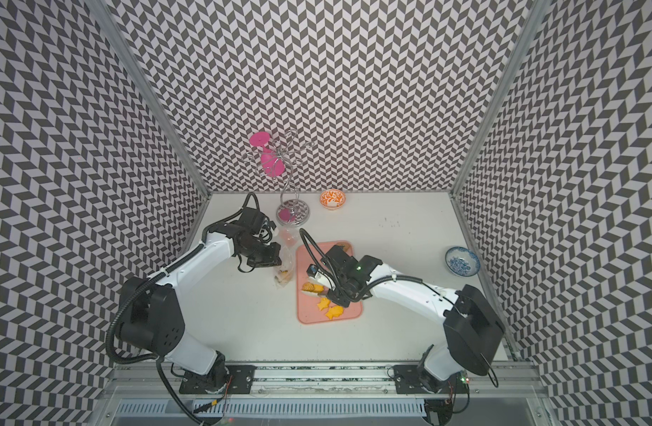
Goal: Put the cookies into a resealable bag to prevent moisture
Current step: Pick up the cookie from the tray.
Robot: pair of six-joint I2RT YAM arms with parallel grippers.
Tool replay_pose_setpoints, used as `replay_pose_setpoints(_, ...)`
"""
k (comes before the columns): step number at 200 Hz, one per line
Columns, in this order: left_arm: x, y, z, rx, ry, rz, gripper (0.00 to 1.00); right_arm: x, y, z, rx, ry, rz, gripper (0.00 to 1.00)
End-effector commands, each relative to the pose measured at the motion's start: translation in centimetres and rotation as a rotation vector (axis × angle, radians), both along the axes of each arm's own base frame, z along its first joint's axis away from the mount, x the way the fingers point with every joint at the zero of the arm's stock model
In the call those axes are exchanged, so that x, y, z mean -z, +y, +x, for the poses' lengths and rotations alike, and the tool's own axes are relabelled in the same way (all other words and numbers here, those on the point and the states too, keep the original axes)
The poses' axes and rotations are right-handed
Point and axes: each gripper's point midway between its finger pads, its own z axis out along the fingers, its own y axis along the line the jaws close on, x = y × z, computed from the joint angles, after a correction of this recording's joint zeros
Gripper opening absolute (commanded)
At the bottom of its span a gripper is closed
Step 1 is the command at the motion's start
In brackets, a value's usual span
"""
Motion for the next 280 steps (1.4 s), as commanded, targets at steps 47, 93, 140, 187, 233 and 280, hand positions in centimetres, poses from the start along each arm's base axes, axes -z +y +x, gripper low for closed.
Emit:
replay_pose_setpoints(47,0.8,0.2,0.0,0.012,0.001,0.001,0.00,-0.5,0.9,0.8,-0.024,-0.047,-0.048,0.42)
replay_pose_setpoints(93,1.1,0.3,-0.2,0.012,0.004,0.002,0.00,-0.3,0.3,0.7,-0.022,-0.050,-0.098,0.36)
replay_pose_setpoints(140,1.1,0.3,-0.2,0.012,0.001,-0.001,0.00,-1.7,0.8,1.2,0.000,-0.071,-0.061,0.33)
replay_pose_setpoints(187,0.9,0.3,0.1,0.014,-0.004,0.000,0.00,-3.5,0.8,1.5,0.031,-0.105,0.002,0.33)
replay_pose_setpoints(233,0.6,0.1,0.5,0.017,-0.010,-0.001,0.00,-6.7,0.4,2.3,0.091,-0.116,0.137,0.33)
replay_pose_setpoints(280,0.4,0.0,0.8,0.018,-0.008,-0.006,0.00,-12.3,0.6,3.0,0.128,-0.128,0.370,0.33)
